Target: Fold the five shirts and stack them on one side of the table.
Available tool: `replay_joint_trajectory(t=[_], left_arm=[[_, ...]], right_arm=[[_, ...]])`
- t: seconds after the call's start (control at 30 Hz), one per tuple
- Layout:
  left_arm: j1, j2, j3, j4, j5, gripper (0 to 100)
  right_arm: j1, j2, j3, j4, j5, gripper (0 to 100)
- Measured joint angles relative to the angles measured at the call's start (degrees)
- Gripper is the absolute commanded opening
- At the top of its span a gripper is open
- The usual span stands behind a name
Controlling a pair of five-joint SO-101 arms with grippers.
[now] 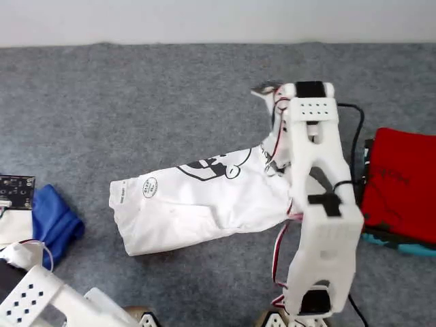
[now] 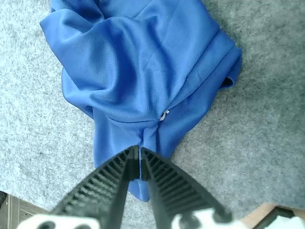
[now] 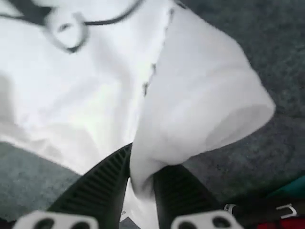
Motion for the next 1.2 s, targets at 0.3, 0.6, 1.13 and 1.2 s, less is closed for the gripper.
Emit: replay_joint_trajectory(t=[0.3,0.6,1.13,1.2], left_arm=[[0.00,0.00,0.00,0.00,0.00,2],[0.00,0.00,0.00,0.09,-0.09,2],[0.00,0.00,0.00,0.09,-0.09,2],[0.00,0.00,0.00,0.09,-0.09,2]], right_arm=[[-18.20,-17.85,10.73,0.00,0.44,0.9],[-31.30,-16.53,9.67,-0.53,0.44,0.9],[-43.08,8.44,-17.32,-1.41,0.35,0.9],[-44.04,10.99,-20.40,-1.41,0.35,0.9]])
